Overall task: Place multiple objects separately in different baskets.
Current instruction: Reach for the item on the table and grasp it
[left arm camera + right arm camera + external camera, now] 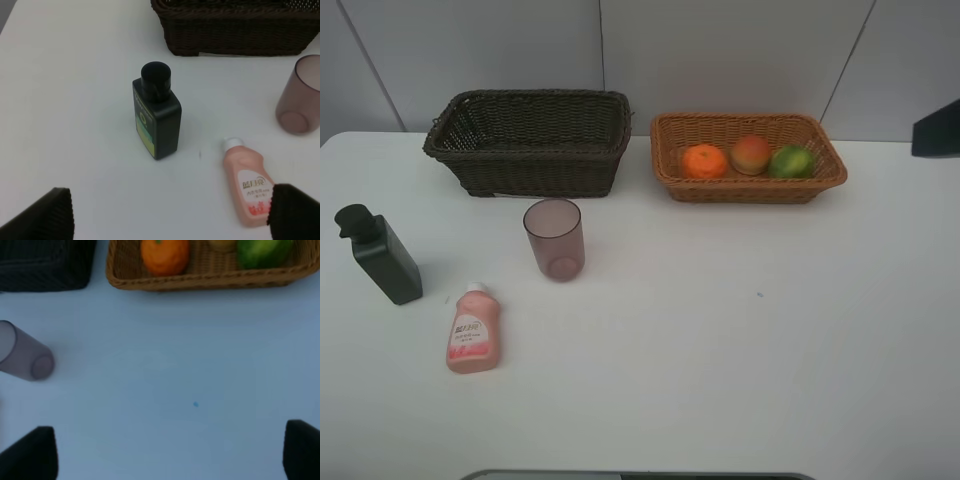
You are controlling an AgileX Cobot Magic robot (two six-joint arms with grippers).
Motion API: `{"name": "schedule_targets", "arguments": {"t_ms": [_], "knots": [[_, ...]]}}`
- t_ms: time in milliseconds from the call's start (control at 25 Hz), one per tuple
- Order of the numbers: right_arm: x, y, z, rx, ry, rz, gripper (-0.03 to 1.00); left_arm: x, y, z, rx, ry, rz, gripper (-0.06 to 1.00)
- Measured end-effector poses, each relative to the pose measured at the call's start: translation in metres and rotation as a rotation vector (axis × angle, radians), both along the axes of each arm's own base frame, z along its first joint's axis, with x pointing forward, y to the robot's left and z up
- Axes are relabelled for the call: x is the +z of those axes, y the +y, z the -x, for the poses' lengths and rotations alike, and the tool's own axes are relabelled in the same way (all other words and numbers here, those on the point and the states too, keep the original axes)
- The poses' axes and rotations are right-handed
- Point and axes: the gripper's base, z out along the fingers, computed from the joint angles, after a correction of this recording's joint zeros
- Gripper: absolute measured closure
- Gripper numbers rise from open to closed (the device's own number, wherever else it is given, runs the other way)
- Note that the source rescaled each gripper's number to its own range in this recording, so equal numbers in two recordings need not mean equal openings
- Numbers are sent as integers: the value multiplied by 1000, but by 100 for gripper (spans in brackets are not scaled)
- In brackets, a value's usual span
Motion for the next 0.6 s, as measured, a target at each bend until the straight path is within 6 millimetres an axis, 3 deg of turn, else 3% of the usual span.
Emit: {"name": "schedule_targets", "arguments": {"t_ms": [160, 600], "knots": [[7, -14, 43, 63, -106, 43, -3, 0, 0, 0, 0, 0, 0, -6], [-2, -34, 100, 88, -207, 84, -3, 0, 0, 0, 0, 0, 0, -6]]}}
